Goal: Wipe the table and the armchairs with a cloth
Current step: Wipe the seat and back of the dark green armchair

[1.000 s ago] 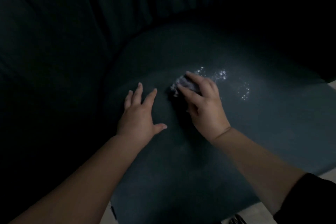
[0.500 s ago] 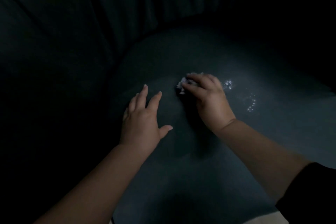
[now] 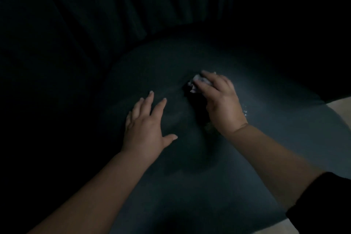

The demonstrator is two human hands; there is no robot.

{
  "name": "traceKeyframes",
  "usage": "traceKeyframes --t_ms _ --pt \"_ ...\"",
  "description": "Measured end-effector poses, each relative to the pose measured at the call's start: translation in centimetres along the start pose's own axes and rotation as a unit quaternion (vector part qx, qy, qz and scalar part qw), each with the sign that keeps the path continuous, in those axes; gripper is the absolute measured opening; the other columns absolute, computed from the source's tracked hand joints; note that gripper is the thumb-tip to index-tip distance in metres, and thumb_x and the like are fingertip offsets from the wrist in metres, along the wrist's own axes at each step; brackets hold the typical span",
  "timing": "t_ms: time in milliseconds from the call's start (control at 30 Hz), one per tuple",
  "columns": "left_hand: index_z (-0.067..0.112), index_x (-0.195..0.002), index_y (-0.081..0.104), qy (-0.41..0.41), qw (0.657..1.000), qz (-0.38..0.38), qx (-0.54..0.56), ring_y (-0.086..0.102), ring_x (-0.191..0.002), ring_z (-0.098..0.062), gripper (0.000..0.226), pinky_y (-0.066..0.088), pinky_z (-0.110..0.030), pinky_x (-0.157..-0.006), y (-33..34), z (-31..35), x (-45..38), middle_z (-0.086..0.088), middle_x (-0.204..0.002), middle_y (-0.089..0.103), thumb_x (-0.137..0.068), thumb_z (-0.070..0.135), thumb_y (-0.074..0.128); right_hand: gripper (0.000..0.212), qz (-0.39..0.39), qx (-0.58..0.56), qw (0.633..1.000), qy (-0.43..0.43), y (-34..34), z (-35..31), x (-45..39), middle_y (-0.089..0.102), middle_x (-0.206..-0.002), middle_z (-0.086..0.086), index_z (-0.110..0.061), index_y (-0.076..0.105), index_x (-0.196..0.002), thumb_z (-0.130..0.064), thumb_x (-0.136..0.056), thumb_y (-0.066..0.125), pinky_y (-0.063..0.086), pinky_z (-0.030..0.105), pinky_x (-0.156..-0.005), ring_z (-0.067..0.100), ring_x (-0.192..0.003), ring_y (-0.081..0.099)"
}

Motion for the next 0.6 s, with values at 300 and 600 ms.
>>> traceKeyframes --t_ms 300,600 --pt "0.037 -0.148 0.006 -0.011 0.999 -0.026 -0.031 -0.005 -0.143 -0.024 0.105 0.010 -0.049 -0.115 0.5 1.4 -0.7 0.007 -0.158 -0.012 -0.069 0.062 0.070 0.040 -0.092 -0.047 0.994 0.021 -0.2 -1.7 5.1 0.057 -0.130 0.012 -0.009 0.065 -0.119 0.004 -0.085 0.049 0.041 0.050 -0.101 0.035 -0.117 0.052" --pt "0.039 -0.148 0.006 -0.012 0.999 -0.011 -0.036 -0.004 -0.143 -0.024 0.107 0.014 -0.050 -0.115 1.1 1.3 -0.7 0.007 -0.158 -0.009 -0.066 0.062 0.072 0.044 -0.104 0.017 0.993 0.044 -0.3 1.4 -0.6 0.039 -0.147 0.011 -0.016 0.053 -0.134 -0.004 -0.091 0.052 0.028 0.046 -0.109 0.032 -0.134 0.035"
Point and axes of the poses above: each hand's wrist, its own x-axis away from the middle knuckle, its own y-axis out of the palm, z = x × y, the point moved 2 cm from there along -x, towards the middle knuckle
